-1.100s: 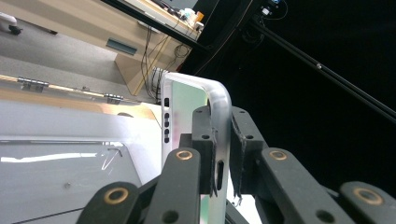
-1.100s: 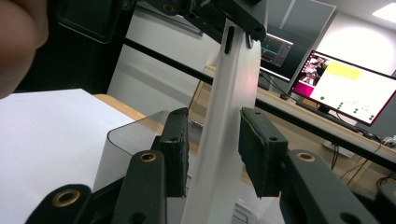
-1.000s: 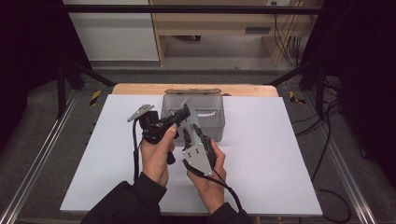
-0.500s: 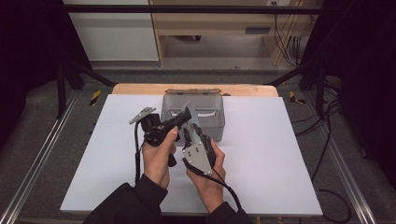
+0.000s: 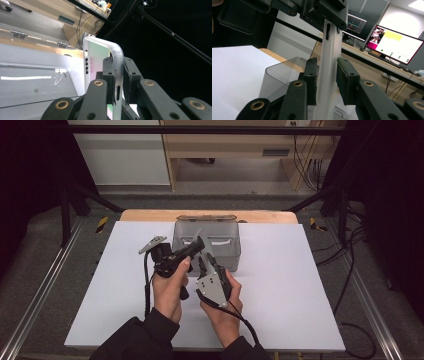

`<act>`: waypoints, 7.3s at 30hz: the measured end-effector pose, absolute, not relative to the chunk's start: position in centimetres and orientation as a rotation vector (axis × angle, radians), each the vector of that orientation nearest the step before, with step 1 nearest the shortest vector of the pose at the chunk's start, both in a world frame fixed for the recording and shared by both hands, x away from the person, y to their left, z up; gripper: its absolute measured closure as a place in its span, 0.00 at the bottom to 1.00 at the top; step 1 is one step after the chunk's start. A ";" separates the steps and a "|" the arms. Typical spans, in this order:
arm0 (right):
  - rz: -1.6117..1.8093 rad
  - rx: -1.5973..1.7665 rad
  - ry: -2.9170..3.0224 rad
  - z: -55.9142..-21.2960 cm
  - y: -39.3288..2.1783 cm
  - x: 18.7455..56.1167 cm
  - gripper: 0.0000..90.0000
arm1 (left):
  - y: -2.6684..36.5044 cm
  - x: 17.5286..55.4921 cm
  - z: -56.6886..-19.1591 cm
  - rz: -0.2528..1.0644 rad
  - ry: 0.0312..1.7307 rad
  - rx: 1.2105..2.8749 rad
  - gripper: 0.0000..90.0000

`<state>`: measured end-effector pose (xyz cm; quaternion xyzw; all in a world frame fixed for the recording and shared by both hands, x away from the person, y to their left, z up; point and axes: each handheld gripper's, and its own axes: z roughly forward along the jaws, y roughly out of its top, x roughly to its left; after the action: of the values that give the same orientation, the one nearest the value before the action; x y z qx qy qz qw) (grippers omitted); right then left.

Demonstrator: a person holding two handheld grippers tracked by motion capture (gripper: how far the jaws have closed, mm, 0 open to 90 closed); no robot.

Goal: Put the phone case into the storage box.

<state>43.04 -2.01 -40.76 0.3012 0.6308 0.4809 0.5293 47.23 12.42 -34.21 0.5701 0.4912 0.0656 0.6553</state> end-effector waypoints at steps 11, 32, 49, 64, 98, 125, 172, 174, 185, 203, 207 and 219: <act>1.152 0.730 1.543 -40.7 -2.3 43.1 0.89 | 13.0 47.1 -34.6 0.159 1.119 1.302 0.89; 1.185 0.806 1.635 -40.5 -4.5 43.3 0.90 | 18.1 44.1 -36.9 0.427 1.033 1.367 0.40; 1.224 0.878 1.714 -39.4 -6.2 43.7 0.90 | 25.0 43.4 -44.1 0.735 1.035 1.467 0.13; 1.311 1.027 1.715 -38.2 -9.3 44.6 0.90 | 26.2 42.2 -45.6 0.784 0.946 1.563 0.06; 1.343 1.242 1.762 -34.7 -10.3 50.4 0.90 | 30.3 41.4 -45.7 0.801 0.957 1.508 0.03; 1.346 1.334 1.720 -33.5 -9.9 55.4 0.90 | 30.7 41.6 -45.9 0.773 0.947 1.493 0.03; 1.330 1.310 1.616 -34.1 -9.6 56.7 0.90 | 30.9 41.6 -45.9 0.744 0.919 1.491 0.03; 1.328 1.308 1.610 -34.1 -9.6 56.7 0.90 | 30.9 41.6 -45.9 0.743 0.919 1.491 0.03; 1.303 1.291 1.577 -34.2 -9.6 56.8 0.90 | 30.9 41.6 -45.9 0.744 0.914 1.490 0.03; 1.281 1.284 1.562 -34.3 -9.8 57.0 0.90 | 30.9 41.5 -45.9 0.750 0.897 1.489 0.03; 1.271 1.285 1.563 -34.3 -10.0 57.0 0.90 | 30.9 41.5 -45.9 0.752 0.895 1.493 0.03; 1.262 1.289 1.564 -34.4 -10.2 57.1 0.90 | 30.9 41.5 -45.9 0.748 0.889 1.491 0.03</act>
<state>57.14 -10.17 -34.39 0.5020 0.6091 0.4914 0.3682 41.52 30.89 -45.91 0.6392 0.3814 0.3208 0.5857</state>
